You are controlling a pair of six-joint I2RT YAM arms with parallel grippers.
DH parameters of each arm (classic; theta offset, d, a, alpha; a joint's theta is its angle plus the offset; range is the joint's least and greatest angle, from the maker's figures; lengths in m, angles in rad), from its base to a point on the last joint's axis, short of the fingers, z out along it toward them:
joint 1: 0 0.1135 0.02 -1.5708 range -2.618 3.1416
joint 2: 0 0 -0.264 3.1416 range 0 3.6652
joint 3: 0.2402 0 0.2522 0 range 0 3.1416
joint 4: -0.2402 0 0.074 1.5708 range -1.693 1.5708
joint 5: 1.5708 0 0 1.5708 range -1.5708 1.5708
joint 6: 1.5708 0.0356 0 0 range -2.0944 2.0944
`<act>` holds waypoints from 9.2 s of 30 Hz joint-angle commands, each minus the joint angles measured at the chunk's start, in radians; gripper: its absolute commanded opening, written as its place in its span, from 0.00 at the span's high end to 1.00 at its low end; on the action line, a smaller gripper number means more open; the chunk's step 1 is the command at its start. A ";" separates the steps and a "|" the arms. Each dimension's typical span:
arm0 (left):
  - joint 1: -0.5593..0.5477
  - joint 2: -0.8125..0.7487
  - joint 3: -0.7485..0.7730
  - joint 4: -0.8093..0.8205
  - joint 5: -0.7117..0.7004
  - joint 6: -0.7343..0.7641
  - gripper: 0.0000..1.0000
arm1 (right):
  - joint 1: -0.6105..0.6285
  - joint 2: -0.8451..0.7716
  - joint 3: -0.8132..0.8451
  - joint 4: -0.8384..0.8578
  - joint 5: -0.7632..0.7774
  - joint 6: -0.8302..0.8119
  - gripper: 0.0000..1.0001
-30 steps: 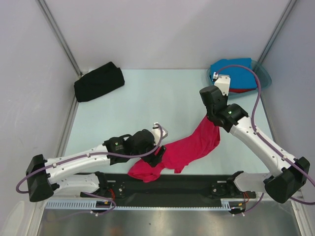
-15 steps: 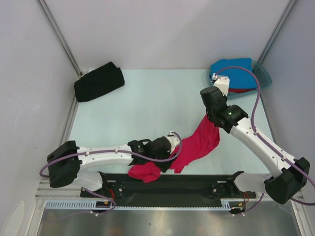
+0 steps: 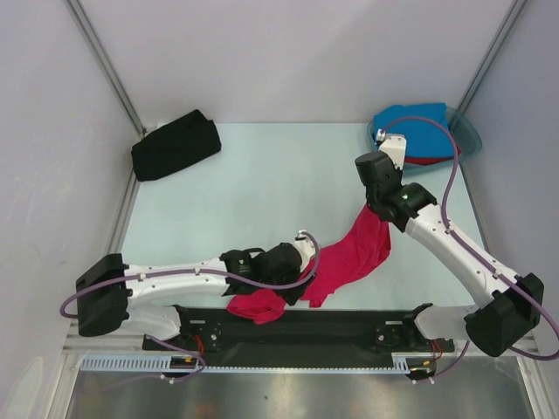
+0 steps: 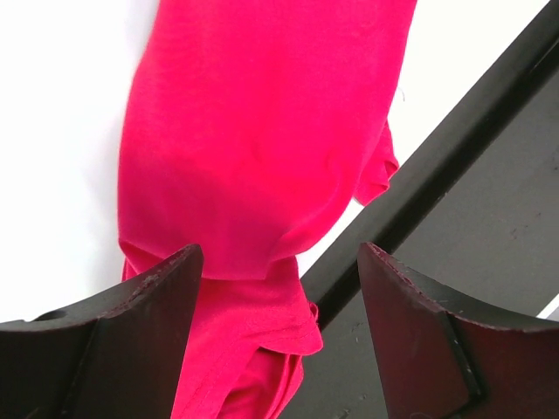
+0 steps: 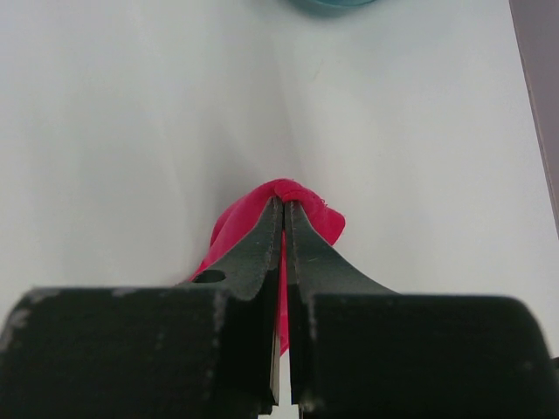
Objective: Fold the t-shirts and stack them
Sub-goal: Flatten the tshirt out
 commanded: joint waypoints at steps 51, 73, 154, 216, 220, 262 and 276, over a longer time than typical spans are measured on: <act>-0.004 0.001 0.103 -0.129 -0.273 -0.011 1.00 | -0.021 0.072 0.064 0.068 -0.049 -0.054 1.00; 0.607 0.312 0.551 -0.269 -0.598 0.019 1.00 | -0.153 0.340 0.078 0.278 -0.065 -0.043 1.00; 0.572 0.255 0.141 -0.068 -0.304 -0.169 0.06 | -0.184 0.408 -0.218 0.493 -0.709 0.145 0.76; 0.596 0.445 0.394 0.276 -0.314 0.064 0.00 | -0.228 0.769 0.632 0.656 -0.209 -0.343 0.00; 0.613 0.616 0.601 0.135 -0.469 0.084 0.00 | -0.205 0.613 0.521 0.600 -0.275 -0.289 0.00; 0.719 0.765 0.663 -0.033 -0.535 -0.046 0.97 | -0.148 0.184 0.124 0.528 -0.299 -0.238 0.00; 0.852 0.541 0.772 -0.098 -0.597 0.056 0.93 | -0.147 0.227 0.118 0.476 -0.353 -0.224 0.00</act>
